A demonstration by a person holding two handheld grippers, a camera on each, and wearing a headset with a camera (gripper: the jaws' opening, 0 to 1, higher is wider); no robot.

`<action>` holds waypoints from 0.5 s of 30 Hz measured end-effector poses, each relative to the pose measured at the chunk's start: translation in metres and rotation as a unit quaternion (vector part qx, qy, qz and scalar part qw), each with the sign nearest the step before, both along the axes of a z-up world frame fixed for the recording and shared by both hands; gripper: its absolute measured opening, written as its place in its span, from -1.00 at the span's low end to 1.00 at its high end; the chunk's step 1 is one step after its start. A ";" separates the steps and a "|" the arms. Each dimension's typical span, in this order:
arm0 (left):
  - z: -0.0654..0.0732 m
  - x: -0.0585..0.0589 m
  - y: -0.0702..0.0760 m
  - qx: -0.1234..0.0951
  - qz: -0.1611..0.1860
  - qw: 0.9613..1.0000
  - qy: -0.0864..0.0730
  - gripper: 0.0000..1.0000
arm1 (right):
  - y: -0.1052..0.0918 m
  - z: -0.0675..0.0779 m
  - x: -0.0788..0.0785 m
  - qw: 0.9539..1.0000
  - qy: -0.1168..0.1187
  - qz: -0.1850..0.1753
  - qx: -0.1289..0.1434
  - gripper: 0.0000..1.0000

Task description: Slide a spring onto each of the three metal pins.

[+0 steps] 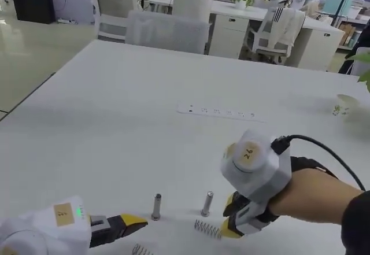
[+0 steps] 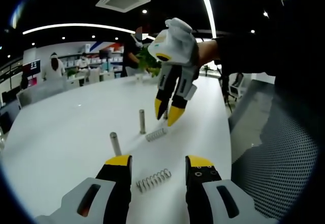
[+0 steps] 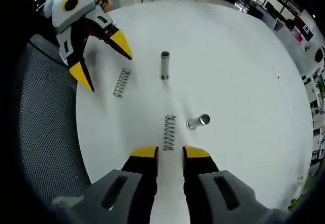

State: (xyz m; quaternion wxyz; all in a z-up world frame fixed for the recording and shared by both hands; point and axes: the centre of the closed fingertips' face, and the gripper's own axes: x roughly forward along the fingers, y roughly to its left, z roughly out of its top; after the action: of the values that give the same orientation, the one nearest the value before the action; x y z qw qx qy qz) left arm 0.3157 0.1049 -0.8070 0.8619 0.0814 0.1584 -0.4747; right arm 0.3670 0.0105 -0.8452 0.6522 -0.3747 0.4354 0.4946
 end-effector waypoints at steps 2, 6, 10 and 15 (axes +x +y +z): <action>0.000 0.000 0.000 0.001 0.000 1.000 0.000 -0.29 | 0.000 -0.006 0.000 1.000 0.007 -0.005 -0.001 -0.72; 0.000 0.000 0.000 0.000 0.000 1.000 0.001 -0.29 | 0.001 -0.015 0.000 1.000 0.011 -0.014 -0.002 -0.77; 0.000 0.000 -0.001 0.000 -0.002 1.000 0.002 -0.30 | 0.002 -0.020 0.002 1.000 0.012 -0.018 -0.005 -0.79; 0.001 0.000 -0.002 0.000 -0.003 1.000 0.001 -0.30 | 0.002 -0.023 0.002 1.000 0.010 -0.017 -0.012 -0.83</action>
State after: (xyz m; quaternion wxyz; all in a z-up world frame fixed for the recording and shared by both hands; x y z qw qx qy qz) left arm 0.3157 0.1032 -0.8065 0.8601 0.0815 0.1591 -0.4778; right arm 0.3687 0.0126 -0.8683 0.6514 -0.3701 0.4547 0.4817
